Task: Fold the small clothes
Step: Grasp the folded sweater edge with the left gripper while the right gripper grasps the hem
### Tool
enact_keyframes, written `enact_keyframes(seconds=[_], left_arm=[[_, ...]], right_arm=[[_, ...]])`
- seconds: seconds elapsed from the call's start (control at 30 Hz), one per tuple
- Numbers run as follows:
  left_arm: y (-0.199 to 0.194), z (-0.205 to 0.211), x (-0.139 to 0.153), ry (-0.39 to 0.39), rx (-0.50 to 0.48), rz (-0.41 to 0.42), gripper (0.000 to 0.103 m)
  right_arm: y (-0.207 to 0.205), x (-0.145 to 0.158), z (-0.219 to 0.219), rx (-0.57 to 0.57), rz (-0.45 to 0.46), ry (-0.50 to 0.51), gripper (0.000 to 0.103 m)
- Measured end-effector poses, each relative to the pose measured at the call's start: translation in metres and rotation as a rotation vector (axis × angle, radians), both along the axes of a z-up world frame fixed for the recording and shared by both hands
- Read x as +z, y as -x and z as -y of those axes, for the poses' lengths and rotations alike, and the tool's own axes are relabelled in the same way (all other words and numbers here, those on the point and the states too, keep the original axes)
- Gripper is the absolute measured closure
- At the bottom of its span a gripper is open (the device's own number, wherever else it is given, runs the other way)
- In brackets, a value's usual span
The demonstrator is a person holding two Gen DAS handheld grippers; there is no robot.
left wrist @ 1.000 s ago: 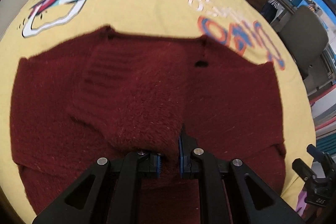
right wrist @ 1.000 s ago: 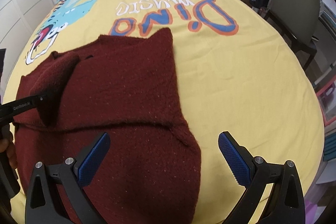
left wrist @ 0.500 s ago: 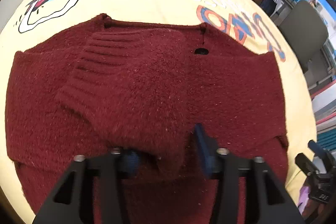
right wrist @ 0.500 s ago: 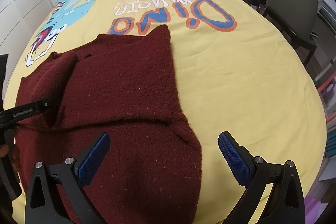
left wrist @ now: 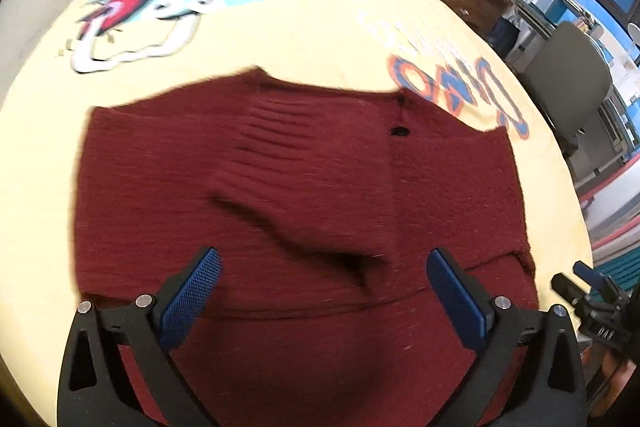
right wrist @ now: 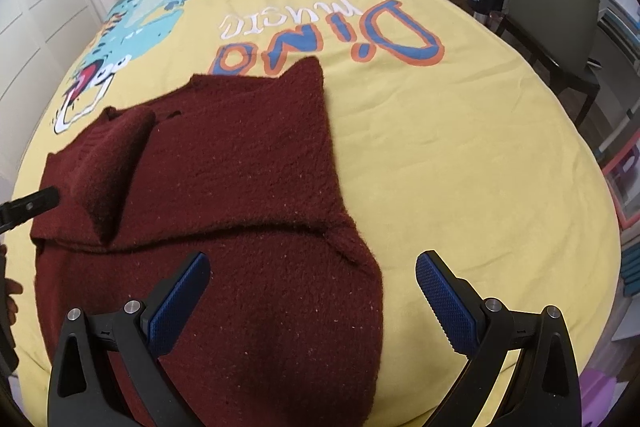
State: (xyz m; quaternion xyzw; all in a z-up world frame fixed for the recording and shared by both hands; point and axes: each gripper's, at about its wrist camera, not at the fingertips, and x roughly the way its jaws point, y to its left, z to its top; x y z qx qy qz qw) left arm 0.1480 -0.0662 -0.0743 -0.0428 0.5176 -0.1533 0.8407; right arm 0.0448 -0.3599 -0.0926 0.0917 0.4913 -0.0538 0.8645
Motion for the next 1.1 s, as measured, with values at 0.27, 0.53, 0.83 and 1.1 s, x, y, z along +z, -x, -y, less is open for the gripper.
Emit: enact_keyframes(seconds=[0.27, 0.53, 0.83, 1.1], left_arm=[[0.014, -0.075, 0.003, -0.102, 0.070, -0.009, 0.001], [0.023, -0.141, -0.045, -0.182, 0.175, -0.102, 0.003], [0.004, -0.149, -0.073, -0.163, 0.177, -0.123, 0.035], [-0.005, -0.134, -0.070, -0.146, 0.089, -0.087, 0.071]], right_arm=[[-0.001, 0.003, -0.014, 0.028, 0.001, 0.005, 0.001], [-0.007, -0.008, -0.030, 0.061, -0.034, 0.018, 0.001], [-0.022, -0.008, -0.056, 0.104, -0.056, 0.062, 0.001], [-0.060, 0.016, -0.106, 0.197, -0.008, 0.107, 0.001]])
